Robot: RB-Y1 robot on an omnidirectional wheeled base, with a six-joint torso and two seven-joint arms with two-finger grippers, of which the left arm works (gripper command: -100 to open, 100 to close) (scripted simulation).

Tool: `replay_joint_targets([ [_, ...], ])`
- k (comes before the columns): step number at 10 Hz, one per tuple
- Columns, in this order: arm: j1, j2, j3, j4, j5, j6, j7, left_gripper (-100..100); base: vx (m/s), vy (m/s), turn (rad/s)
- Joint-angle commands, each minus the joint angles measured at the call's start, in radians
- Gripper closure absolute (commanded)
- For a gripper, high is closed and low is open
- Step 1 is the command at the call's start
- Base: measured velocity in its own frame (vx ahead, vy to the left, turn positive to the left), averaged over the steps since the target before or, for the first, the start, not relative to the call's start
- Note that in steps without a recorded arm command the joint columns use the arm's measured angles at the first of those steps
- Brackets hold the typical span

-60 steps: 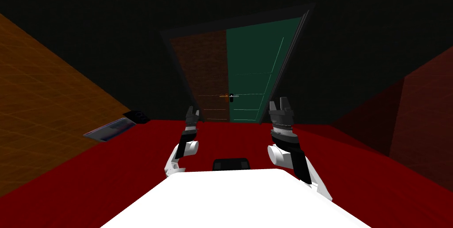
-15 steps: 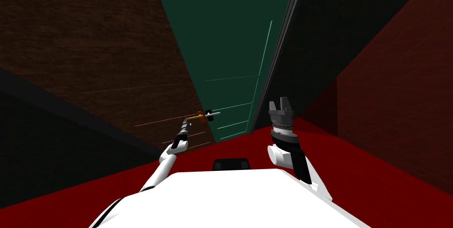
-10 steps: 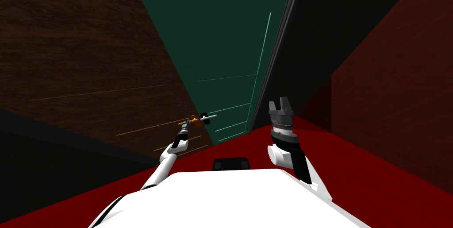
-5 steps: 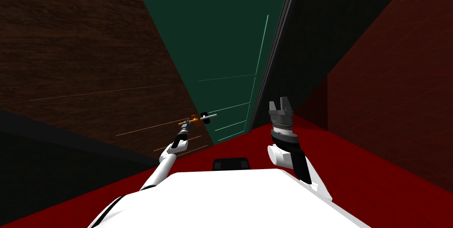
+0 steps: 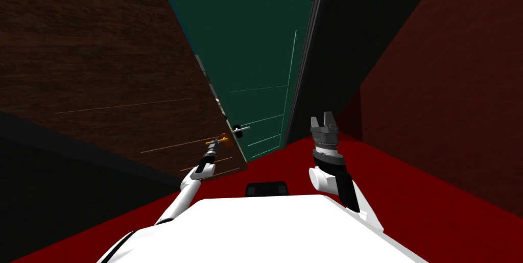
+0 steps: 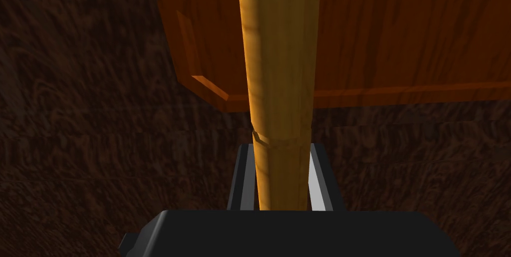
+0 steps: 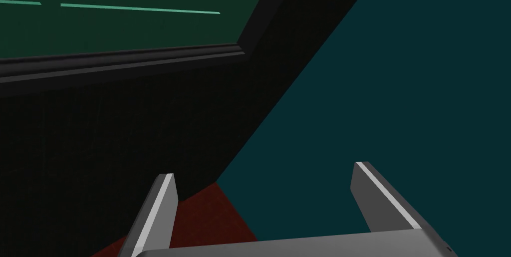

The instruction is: Pull the door open

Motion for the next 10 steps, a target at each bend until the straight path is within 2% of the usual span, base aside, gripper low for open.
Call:
replay_joint_targets([
  [1,0.01,0.015,-0.023,-0.009,-0.003,-0.007,0.023,100,-0.248,0.071,-0.183],
  [4,0.017,0.025,-0.07,-0.032,-0.009,-0.017,0.056,100,-0.218,0.092,-0.168],
  [5,0.021,0.022,-0.06,-0.025,-0.007,-0.018,0.049,100,-0.098,0.051,-0.052],
  [6,0.036,0.035,-0.084,-0.04,-0.01,-0.029,0.069,100,-0.127,0.019,-0.102],
  [10,0.065,0.068,-0.127,-0.069,-0.014,-0.052,0.11,100,-0.208,0.058,-0.101],
])
